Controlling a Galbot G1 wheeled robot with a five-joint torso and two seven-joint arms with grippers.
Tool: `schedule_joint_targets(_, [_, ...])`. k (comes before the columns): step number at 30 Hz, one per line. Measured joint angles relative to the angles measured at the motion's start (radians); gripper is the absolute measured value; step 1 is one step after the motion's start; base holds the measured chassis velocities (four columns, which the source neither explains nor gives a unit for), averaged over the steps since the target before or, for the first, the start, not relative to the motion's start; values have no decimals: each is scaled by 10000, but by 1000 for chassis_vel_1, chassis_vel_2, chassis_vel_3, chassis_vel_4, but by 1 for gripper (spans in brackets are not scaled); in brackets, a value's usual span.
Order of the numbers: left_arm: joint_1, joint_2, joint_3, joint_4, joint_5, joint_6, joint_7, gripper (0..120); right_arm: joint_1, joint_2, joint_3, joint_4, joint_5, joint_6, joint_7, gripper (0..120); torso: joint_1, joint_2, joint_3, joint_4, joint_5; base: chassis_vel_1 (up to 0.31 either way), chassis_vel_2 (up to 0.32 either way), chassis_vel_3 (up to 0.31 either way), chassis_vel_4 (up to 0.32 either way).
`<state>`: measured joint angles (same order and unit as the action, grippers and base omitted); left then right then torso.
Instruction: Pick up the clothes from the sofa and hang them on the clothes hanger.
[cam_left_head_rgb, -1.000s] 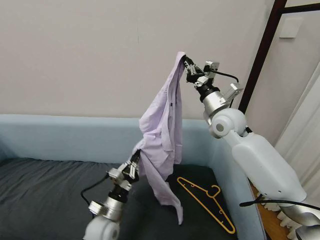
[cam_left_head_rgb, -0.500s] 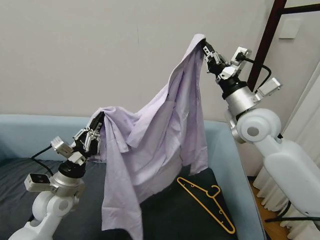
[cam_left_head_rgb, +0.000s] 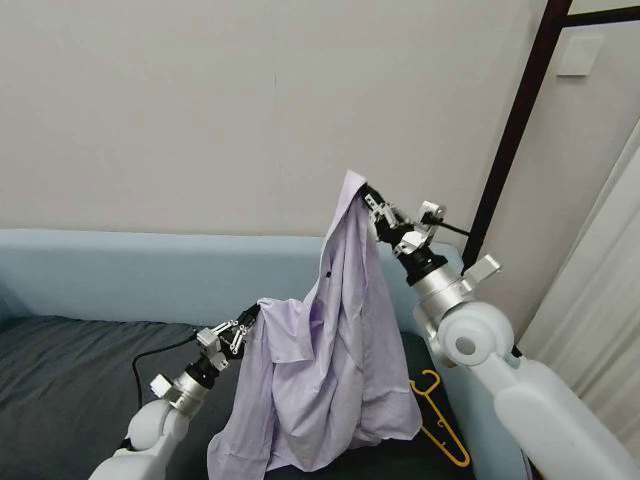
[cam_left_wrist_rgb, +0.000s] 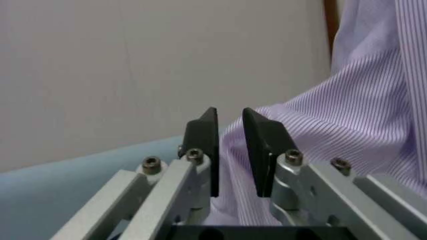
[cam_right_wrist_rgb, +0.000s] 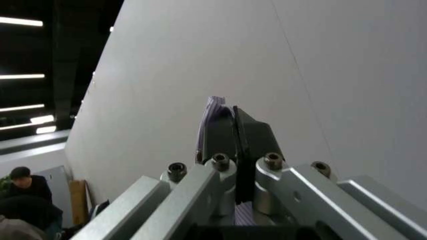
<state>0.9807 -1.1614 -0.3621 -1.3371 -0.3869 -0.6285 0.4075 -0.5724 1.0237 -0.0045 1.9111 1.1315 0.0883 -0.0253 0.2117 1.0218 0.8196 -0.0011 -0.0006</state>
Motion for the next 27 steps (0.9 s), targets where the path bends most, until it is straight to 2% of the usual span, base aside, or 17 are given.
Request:
schedule_joint_targets(2, [305,-30,-105,61,1474,-260,-1275,32,15,62,-22,-146,-61,-9,-13,0,0,1,0,-2,0,0,0,0,0])
schedule_joint_targets(4, [781,36,-277,-21,2094,-380,-1635,40,89,103,-34,-279,-91,-13,-14,0,0,0,0,0,0,0,0,0,0])
schedule_joint_targets(5, [781,36,-277,-21,2094,-380,-1635,40,89,103,-34,-279,-91,-13,-14,0,0,0,0,0,0,0,0,0,0])
schedule_joint_targets(12, [2086,263,-718,-970,2217,-529,-1328,63,267,225,-49,-499,-103,-16,-15,0,0,1,-1,5,1,0,0,0,0])
schedule_joint_targets(14, [2413,142,-619,-1637,2065,-611,-1381,73,225,231,-31,-474,-133,-20,-30,0,0,1,-2,-1,5,0,0,0,0])
schedule_joint_targets(16, [2489,34,-533,-1831,2050,-612,-1476,77,200,230,-22,-463,-157,-20,-41,0,0,1,-2,-3,5,0,0,0,0])
schedule_joint_targets(17, [2599,-285,-303,-2159,2116,-561,-1751,85,162,238,-6,-469,-201,-20,-69,0,0,1,-2,-4,1,0,0,0,0])
schedule_joint_targets(21, [2610,-402,-219,-2213,2168,-518,-1852,86,152,245,-5,-477,-212,-20,-78,0,0,1,-2,-4,1,0,0,0,0])
schedule_joint_targets(22, [2608,-520,-135,-2241,2226,-475,-1958,97,141,253,-4,-491,-223,-20,-82,0,0,1,-2,-3,2,0,0,0,0])
schedule_joint_targets(23, [2597,-618,-57,-2245,2283,-442,-2047,99,137,256,-4,-498,-229,-20,-85,0,0,1,-2,-4,4,0,0,0,0])
schedule_joint_targets(25, [2582,-700,11,-2245,2331,-417,-2128,100,134,259,-3,-504,-233,-20,-86,0,0,1,-2,-3,5,0,0,0,0])
schedule_joint_targets(27, [2461,-1050,296,-2134,2557,-338,-2418,100,127,271,-3,-517,-250,-21,-90,0,0,1,-2,-3,-3,0,0,0,0])
